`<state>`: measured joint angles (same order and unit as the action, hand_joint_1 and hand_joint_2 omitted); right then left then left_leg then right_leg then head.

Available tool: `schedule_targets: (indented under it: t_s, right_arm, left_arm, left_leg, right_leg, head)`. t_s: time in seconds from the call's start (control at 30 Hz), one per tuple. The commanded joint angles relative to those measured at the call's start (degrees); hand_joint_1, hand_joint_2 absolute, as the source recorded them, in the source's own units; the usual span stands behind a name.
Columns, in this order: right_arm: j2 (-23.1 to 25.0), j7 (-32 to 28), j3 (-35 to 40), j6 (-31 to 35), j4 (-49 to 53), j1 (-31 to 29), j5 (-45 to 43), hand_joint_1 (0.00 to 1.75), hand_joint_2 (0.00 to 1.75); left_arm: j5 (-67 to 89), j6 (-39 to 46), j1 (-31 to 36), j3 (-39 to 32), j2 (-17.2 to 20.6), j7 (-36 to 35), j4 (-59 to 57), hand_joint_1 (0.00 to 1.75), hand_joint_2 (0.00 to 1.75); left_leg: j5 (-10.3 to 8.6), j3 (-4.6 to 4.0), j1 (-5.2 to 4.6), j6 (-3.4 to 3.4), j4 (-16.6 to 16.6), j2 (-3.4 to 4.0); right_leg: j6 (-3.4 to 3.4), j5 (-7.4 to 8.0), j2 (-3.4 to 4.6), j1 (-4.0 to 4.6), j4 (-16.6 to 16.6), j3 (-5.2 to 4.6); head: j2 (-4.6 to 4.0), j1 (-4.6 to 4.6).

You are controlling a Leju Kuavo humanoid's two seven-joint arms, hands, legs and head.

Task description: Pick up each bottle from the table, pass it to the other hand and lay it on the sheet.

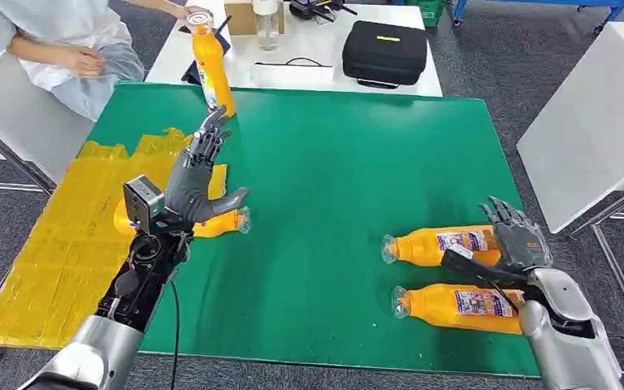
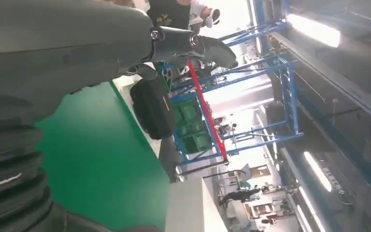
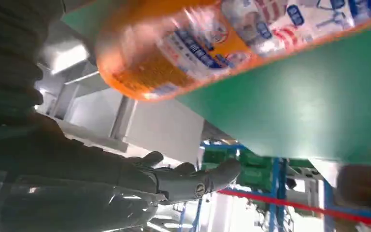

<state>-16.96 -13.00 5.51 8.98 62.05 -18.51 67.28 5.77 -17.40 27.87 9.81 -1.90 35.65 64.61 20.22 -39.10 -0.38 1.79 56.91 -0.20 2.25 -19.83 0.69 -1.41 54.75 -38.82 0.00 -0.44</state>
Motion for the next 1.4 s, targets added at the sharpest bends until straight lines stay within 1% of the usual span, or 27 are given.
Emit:
schedule_targets:
  t_s: [0.03, 0.07, 0.1, 0.13, 0.17, 0.3, 0.33, 0.37, 0.4, 0.43, 0.5, 0.53, 0.6, 0.63, 0.67, 0.7, 0.73, 0.8, 0.83, 1.0, 1.03, 1.1, 1.13, 1.27, 1.3, 1.33, 1.4]
  right_arm:
    - [1.57, -1.24, 2.46, -1.84, -18.61, -8.13, -2.00, 0.00, 1.75]
    - [1.57, -1.24, 2.46, -1.84, -18.61, -8.13, -2.00, 0.00, 1.75]
    - [1.57, -1.24, 2.46, -1.84, -18.61, -8.13, -2.00, 0.00, 1.75]
    - [1.57, -1.24, 2.46, -1.84, -18.61, -8.13, -2.00, 0.00, 1.75]
    - [1.60, -1.31, 2.38, -3.23, -20.78, -9.10, -2.69, 0.00, 1.75]
    - [0.74, -1.43, 2.82, -5.49, -27.61, -11.34, -3.39, 0.00, 1.75]
    - [0.67, -1.55, 2.85, -5.31, -27.80, -11.33, -3.41, 0.00, 1.75]
    - [0.67, -1.55, 2.85, -5.31, -27.80, -11.33, -3.41, 0.00, 1.75]
    - [0.67, -1.55, 2.85, -5.31, -27.80, -11.33, -3.41, 0.00, 1.75]
    - [0.67, -1.55, 2.85, -5.31, -27.80, -11.33, -3.41, 0.00, 1.75]
    - [0.67, -1.55, 2.85, -5.31, -27.80, -11.33, -3.41, 0.00, 1.75]
    - [0.69, -1.59, 2.98, -5.69, -28.16, -11.58, -3.41, 0.00, 1.75]
    - [0.00, -0.69, 4.01, -8.21, -30.53, -12.08, -3.11, 0.00, 1.75]
    - [-0.45, -0.57, 4.23, -8.91, -31.62, -12.00, -3.05, 0.00, 1.75]
    - [-0.76, -1.05, 4.52, -7.97, -31.72, -11.76, -2.77, 0.00, 1.75]
    - [-0.60, -1.77, 3.82, -7.65, -32.39, -11.80, -3.59, 1.50, 1.75]
    - [-0.67, -2.08, 3.96, -7.41, -32.51, -11.83, -3.49, 1.75, 1.75]
    - [-0.60, -1.47, 3.90, -6.57, -32.36, -11.76, -3.34, 1.75, 1.75]
    - [-0.63, -1.00, 4.04, -6.09, -32.23, -11.70, -3.03, 1.75, 1.75]
    - [-0.02, 0.09, 4.34, -5.73, -32.98, -12.35, -2.08, 1.75, 1.75]
    - [-0.02, 0.09, 4.34, -5.73, -32.98, -12.35, -2.08, 1.75, 1.75]
    - [0.46, 0.16, 4.60, -5.39, -33.77, -13.14, -1.60, 1.75, 1.75]
    - [0.70, 0.29, 4.65, -4.86, -34.31, -13.45, -1.29, 1.75, 1.75]
    - [2.16, 1.06, 4.54, -1.93, -35.01, -14.31, -0.23, 1.75, 1.75]
    - [2.79, 1.66, 4.36, 0.30, -34.79, -14.55, 0.13, 1.75, 1.75]
    - [3.40, 2.24, 3.89, 1.67, -35.13, -15.11, 0.25, 1.75, 1.75]
    - [4.42, 3.58, 3.19, 3.85, -35.00, -15.93, 0.62, 1.75, 1.75]
  left_arm:
    - [-0.75, -0.70, 2.77, -0.52, -0.59, 0.11, -6.60, 0.00, 1.75]
    - [-0.75, -0.70, 2.77, -0.52, -0.59, 0.11, -6.60, 0.00, 1.75]
    - [-0.75, -0.70, 2.77, -0.52, -0.59, 0.11, -6.60, 0.00, 1.75]
    - [-0.75, -0.70, 2.77, -0.52, -0.59, 0.11, -6.60, 0.00, 1.75]
    - [-1.40, -1.40, 2.78, -0.63, -0.61, 0.15, -6.75, 0.00, 1.75]
    - [-2.07, -1.93, 3.19, -0.48, -0.87, 0.22, -7.90, 0.00, 1.75]
    - [-2.07, -1.89, 3.20, -0.46, -0.90, 0.22, -7.95, 0.00, 1.75]
    - [-2.07, -1.89, 3.20, -0.46, -0.90, 0.22, -7.95, 0.00, 1.75]
    - [-2.07, -1.89, 3.20, -0.46, -0.90, 0.22, -7.95, 0.00, 1.75]
    - [-2.07, -1.89, 3.20, -0.46, -0.90, 0.22, -7.95, 0.00, 1.75]
    - [-2.07, -1.89, 3.20, -0.46, -0.90, 0.22, -7.95, 0.00, 1.75]
    - [-2.21, -2.11, 3.23, -0.43, -0.86, 0.25, -7.95, 0.00, 1.75]
    - [-2.54, -2.24, 3.42, -0.37, -1.05, 0.15, -8.31, 0.00, 1.75]
    - [-2.73, -2.40, 3.46, -0.35, -1.22, 0.09, -8.51, 0.00, 1.75]
    - [-2.76, -2.29, 3.35, -0.37, -1.36, 0.08, -8.48, 0.00, 1.75]
    - [-2.85, -2.15, 2.87, -0.50, -1.56, 0.03, -8.11, 0.00, 1.75]
    - [-3.00, -2.27, 2.51, -0.66, -1.67, -0.10, -7.71, 0.00, 1.75]
    - [-3.03, -2.64, 1.88, -0.98, -1.79, -0.63, -6.83, 0.00, 1.75]
    - [-3.07, -2.84, 1.87, -1.10, -1.85, -0.75, -6.79, 0.00, 1.75]
    - [-3.34, -3.14, 2.08, -1.49, -2.00, -1.08, -7.28, 0.00, 1.75]
    - [-3.34, -3.14, 2.08, -1.49, -2.00, -1.08, -7.28, 0.00, 1.75]
    - [-3.54, -3.18, 1.72, -1.82, -1.91, -1.20, -6.79, 0.00, 1.75]
    - [-3.53, -3.18, 1.55, -1.94, -1.90, -1.38, -6.57, 0.00, 1.75]
    - [-3.54, -2.98, 0.93, -2.34, -1.88, -1.79, -5.97, 0.00, 1.75]
    - [-3.55, -2.74, 0.68, -2.48, -1.83, -1.83, -5.75, 0.00, 1.75]
    - [-3.61, -2.68, 0.50, -2.56, -1.76, -2.02, -5.56, 0.00, 1.75]
    - [-3.69, -2.53, 0.05, -2.75, -1.72, -2.27, -5.09, 0.00, 1.75]
  left_leg:
    - [0.18, 0.45, 0.05, -0.10, -0.02, 0.07]
    - [0.11, 0.32, 0.04, -0.08, -0.04, 0.04]
    - [0.47, 0.86, 0.07, -0.20, 0.15, 0.10]
    - [0.27, 0.56, 0.04, -0.13, 0.04, 0.07]
    - [0.39, 0.72, 0.05, -0.17, 0.10, 0.10]
    - [0.17, 0.42, 0.04, -0.09, -0.02, 0.02]
    - [0.51, 0.94, 0.07, -0.21, 0.17, 0.05]
    - [0.20, 0.51, 0.05, -0.10, 0.01, -0.05]
    - [0.13, 0.37, 0.07, -0.09, -0.01, -0.05]
    - [0.27, 0.63, 0.08, -0.13, 0.05, -0.06]
    - [0.06, 0.31, 0.05, -0.04, -0.04, -0.06]
    - [0.42, 0.88, 0.09, -0.16, 0.15, -0.09]
    - [0.10, 0.38, 0.06, -0.05, -0.01, -0.05]
    - [0.22, 0.59, 0.08, -0.11, 0.05, -0.08]
    - [0.15, 0.52, 0.07, -0.09, 0.02, -0.13]
    - [0.07, 0.38, 0.07, -0.05, -0.01, -0.12]
    - [0.19, 0.66, 0.08, -0.11, 0.02, -0.18]
    - [0.10, 0.58, 0.07, -0.07, -0.02, -0.13]
    - [0.21, 0.77, 0.08, -0.11, 0.02, -0.14]
    - [0.17, 0.74, 0.07, -0.07, -0.01, -0.08]
    - [0.40, 1.13, 0.10, -0.19, 0.07, -0.11]
    - [0.17, 0.84, 0.08, -0.06, -0.01, -0.08]
    - [0.27, 1.01, 0.10, -0.11, 0.03, -0.05]
    - [0.21, 0.96, 0.08, -0.07, -0.02, 0.01]
    - [0.19, 0.92, 0.08, -0.06, -0.01, 0.04]
    - [0.30, 1.10, 0.09, -0.12, 0.02, 0.07]
    - [0.17, 0.87, 0.04, -0.03, -0.01, 0.12]
  right_leg:
    - [-0.11, -0.13, 0.02, 0.07, -0.06, 0.44]
    - [-0.09, -0.08, 0.01, 0.05, -0.07, 0.32]
    - [-0.22, -0.40, 0.01, 0.11, 0.12, 0.83]
    - [-0.14, -0.22, 0.02, 0.06, 0.02, 0.53]
    - [-0.19, -0.32, 0.03, 0.08, 0.08, 0.68]
    - [-0.09, -0.13, -0.03, 0.06, -0.05, 0.41]
    - [-0.23, -0.45, -0.06, 0.11, 0.15, 0.92]
    - [-0.12, -0.19, -0.11, 0.08, -0.02, 0.52]
    - [-0.10, -0.13, -0.10, 0.08, -0.06, 0.38]
    - [-0.15, -0.26, -0.13, 0.11, 0.00, 0.63]
    - [-0.08, -0.08, -0.10, 0.06, -0.09, 0.33]
    - [-0.21, -0.43, -0.18, 0.13, 0.10, 0.90]
    - [-0.09, -0.10, -0.10, 0.08, -0.07, 0.40]
    - [-0.15, -0.23, -0.15, 0.11, -0.01, 0.62]
    - [-0.13, -0.18, -0.18, 0.10, -0.04, 0.56]
    - [-0.09, -0.09, -0.16, 0.09, -0.09, 0.42]
    - [-0.16, -0.24, -0.25, 0.11, -0.05, 0.70]
    - [-0.10, -0.15, -0.18, 0.10, -0.10, 0.63]
    - [-0.14, -0.25, -0.20, 0.11, -0.06, 0.81]
    - [-0.08, -0.15, -0.13, 0.10, -0.10, 0.76]
    - [-0.21, -0.37, -0.21, 0.15, -0.01, 1.14]
    - [-0.08, -0.16, -0.12, 0.10, -0.10, 0.87]
    - [-0.14, -0.24, -0.12, 0.13, -0.07, 1.03]
    - [-0.09, -0.16, -0.04, 0.10, -0.11, 0.97]
    - [-0.08, -0.13, -0.01, 0.10, -0.11, 0.92]
    - [-0.14, -0.22, 0.00, 0.12, -0.07, 1.09]
    - [-0.04, -0.08, 0.08, 0.06, -0.08, 0.86]
  head:
    - [0.00, 0.00]
    - [0.00, 0.02]
    - [0.00, 0.00]
    - [0.00, 0.02]
    - [0.00, 0.00]
    - [0.00, 0.00]
    - [0.00, 0.00]
    - [0.00, 0.02]
    - [0.00, 0.00]
    - [0.00, 0.00]
    - [0.00, 0.02]
    - [0.00, 0.00]
    - [0.00, 0.02]
    - [0.00, 0.00]
    - [0.00, 0.02]
    - [0.00, 0.00]
    - [0.00, 0.00]
    - [0.00, 0.02]
    - [0.00, 0.00]
    - [0.00, 0.00]
    - [0.00, 0.00]
    - [0.00, 0.02]
    - [0.00, 0.00]
    - [0.00, 0.02]
    - [0.00, 0.02]
    - [0.00, 0.02]
    - [0.00, 0.02]
